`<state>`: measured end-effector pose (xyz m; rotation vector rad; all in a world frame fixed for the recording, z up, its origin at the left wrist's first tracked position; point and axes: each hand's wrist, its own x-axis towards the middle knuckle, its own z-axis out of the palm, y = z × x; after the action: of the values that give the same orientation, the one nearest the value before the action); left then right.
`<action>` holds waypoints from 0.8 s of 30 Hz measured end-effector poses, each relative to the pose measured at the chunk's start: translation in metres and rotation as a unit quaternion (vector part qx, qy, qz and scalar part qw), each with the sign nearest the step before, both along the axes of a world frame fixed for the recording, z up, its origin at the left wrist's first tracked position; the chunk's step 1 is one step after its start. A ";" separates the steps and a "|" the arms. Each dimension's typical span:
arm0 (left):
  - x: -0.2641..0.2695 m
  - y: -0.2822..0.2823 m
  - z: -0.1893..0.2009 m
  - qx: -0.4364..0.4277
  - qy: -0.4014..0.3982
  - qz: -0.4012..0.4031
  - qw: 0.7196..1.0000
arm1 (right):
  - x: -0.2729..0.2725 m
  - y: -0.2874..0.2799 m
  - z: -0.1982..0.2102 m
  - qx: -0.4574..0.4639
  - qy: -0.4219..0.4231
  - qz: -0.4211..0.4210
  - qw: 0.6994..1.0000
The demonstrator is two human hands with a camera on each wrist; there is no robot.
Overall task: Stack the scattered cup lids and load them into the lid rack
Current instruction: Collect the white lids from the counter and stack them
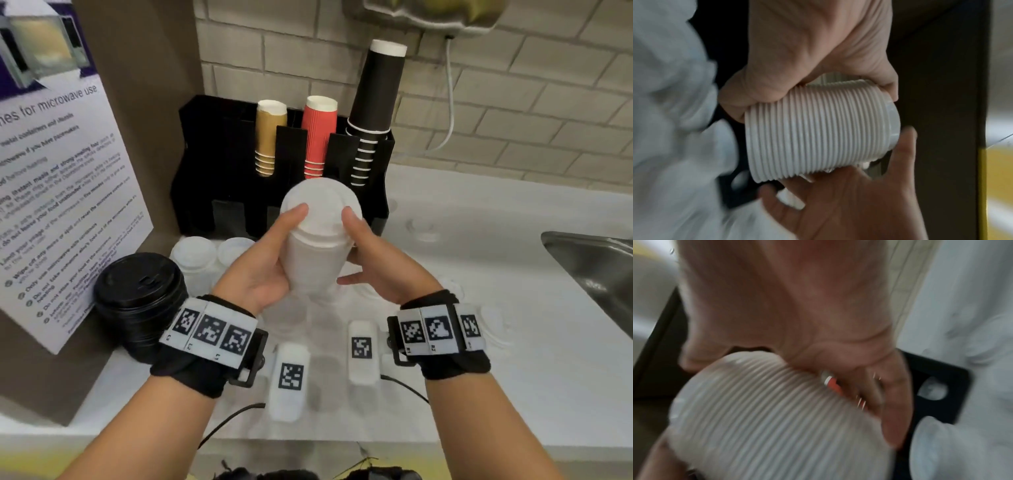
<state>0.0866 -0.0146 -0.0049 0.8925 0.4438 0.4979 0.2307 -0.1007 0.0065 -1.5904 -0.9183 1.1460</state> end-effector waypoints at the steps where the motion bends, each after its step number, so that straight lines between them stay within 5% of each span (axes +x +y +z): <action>1: -0.007 0.007 0.008 -0.004 -0.017 0.023 1.000 | 0.004 0.010 0.005 0.006 0.003 0.015 1.000; 4: -0.031 0.025 0.033 -0.030 -0.073 0.081 0.994 | 0.012 0.038 0.015 0.005 -0.046 -0.045 0.998; 6: -0.047 0.035 0.045 -0.033 -0.108 0.107 0.988 | 0.008 0.056 0.009 0.001 -0.230 0.010 0.973; 8: -0.058 0.042 0.056 -0.020 -0.127 0.126 0.984 | -0.011 0.076 -0.006 -0.004 -0.392 0.200 0.898; 11: -0.069 0.051 0.065 -0.026 -0.115 0.143 0.983 | -0.057 0.105 -0.036 -0.051 -0.491 0.399 0.773; 16: -0.080 0.056 0.066 -0.048 -0.097 0.149 0.983 | -0.110 0.146 -0.060 -0.036 -0.595 0.471 0.651; 21: -0.087 0.059 0.063 -0.045 -0.080 0.176 0.980 | -0.118 0.152 -0.071 -0.102 -0.641 0.473 0.596; 24: -0.090 0.063 0.061 -0.052 -0.082 0.182 0.978 | -0.102 0.139 -0.061 -0.107 -0.658 0.519 0.536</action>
<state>-0.0036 0.0484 0.0558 0.6630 0.4807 0.8698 0.1291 0.0379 -0.0546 -2.0224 -3.1484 0.4249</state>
